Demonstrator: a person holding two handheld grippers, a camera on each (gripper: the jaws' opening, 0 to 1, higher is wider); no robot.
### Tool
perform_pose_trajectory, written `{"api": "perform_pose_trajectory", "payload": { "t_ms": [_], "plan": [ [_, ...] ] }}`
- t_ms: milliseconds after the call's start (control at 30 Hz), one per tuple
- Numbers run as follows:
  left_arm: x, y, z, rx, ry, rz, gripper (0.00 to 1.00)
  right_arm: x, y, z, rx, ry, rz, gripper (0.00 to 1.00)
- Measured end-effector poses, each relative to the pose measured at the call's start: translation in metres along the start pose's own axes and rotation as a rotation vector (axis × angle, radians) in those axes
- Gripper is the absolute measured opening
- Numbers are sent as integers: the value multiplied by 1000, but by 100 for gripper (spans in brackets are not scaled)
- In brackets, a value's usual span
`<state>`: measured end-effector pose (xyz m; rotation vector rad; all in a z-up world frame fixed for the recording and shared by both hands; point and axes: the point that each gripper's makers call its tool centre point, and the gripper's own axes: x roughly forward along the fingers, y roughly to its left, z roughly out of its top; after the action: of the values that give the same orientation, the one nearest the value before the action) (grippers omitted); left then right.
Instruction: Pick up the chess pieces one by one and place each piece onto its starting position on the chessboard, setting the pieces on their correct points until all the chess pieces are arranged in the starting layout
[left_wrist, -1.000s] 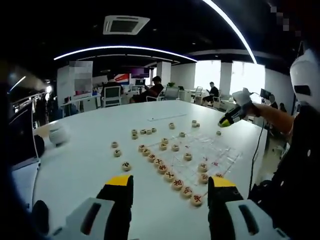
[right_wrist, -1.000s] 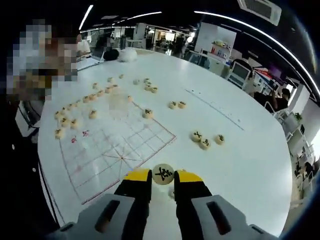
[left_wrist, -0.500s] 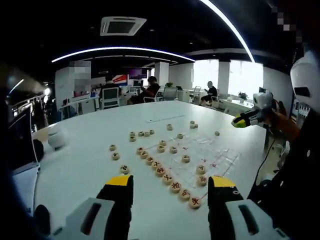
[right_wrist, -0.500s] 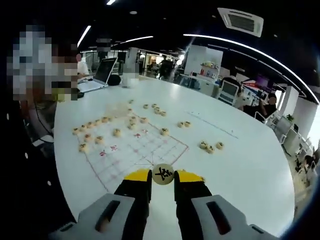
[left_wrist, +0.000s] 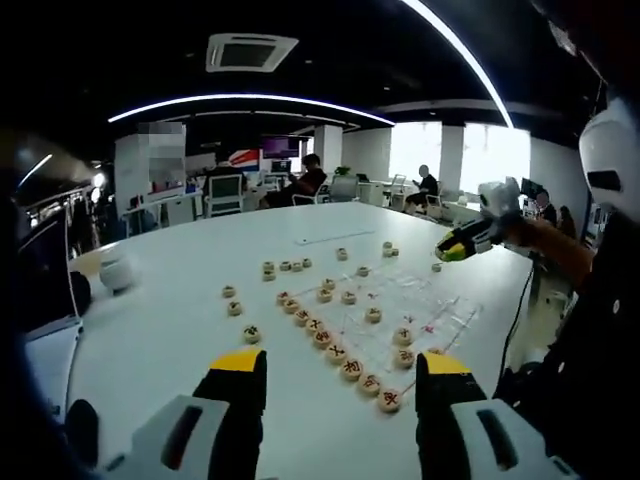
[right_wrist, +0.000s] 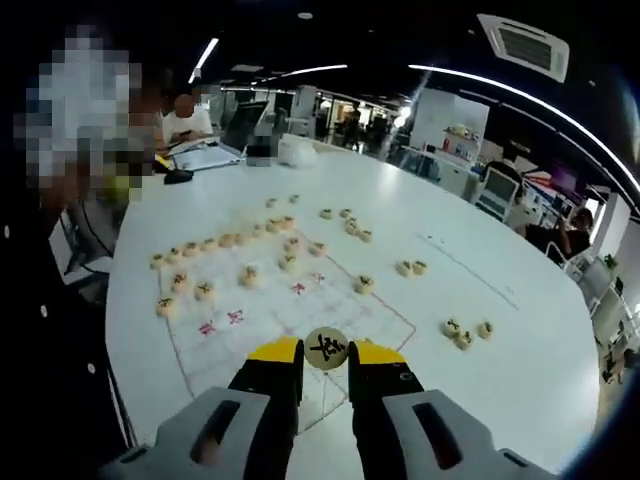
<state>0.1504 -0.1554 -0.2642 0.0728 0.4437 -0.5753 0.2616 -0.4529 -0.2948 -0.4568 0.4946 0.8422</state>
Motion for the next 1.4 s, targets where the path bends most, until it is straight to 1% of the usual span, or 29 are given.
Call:
{"api": "perform_pose_trajectory", "payload": {
  "t_ms": [200, 300, 433, 600, 667, 800, 1100, 1133, 1200, 1233, 1267, 1300, 1400],
  "plan": [
    [-1, 2, -4, -9, 4, 6, 61, 49, 0, 11, -56, 49, 66, 20],
    [-2, 4, -6, -14, 5, 8, 61, 68, 2, 14, -71, 77, 88, 20],
    [-3, 5, -7, -20, 5, 14, 61, 89, 6, 11, -89, 116, 110, 20],
    [-5, 7, -11, -28, 10, 18, 61, 105, 7, 3, -86, 156, 124, 20],
    [-5, 8, -12, -30, 13, 20, 61, 107, 6, -1, -86, 174, 124, 20],
    [-3, 11, -13, -36, 16, 19, 61, 109, 4, -5, -79, 180, 119, 20],
    [2, 11, -14, -38, 21, 9, 61, 110, 5, -7, -54, 160, 127, 20],
    [2, 11, -14, -37, 22, 9, 61, 110, 5, -7, -56, 157, 127, 21],
    [2, 11, -14, -38, 21, 7, 61, 109, 4, -5, -70, 138, 116, 31],
    [2, 11, -14, -39, 21, 7, 61, 107, 3, -5, -66, 133, 113, 35],
    [2, 11, -13, -39, 21, 8, 61, 103, 1, -4, -52, 121, 109, 35],
    [2, 11, -13, -40, 20, 8, 61, 97, 0, 0, -28, 92, 102, 34],
    [1, 11, -13, -41, 19, 11, 61, 77, -8, 0, 17, 53, 72, 35]
  ]
}}
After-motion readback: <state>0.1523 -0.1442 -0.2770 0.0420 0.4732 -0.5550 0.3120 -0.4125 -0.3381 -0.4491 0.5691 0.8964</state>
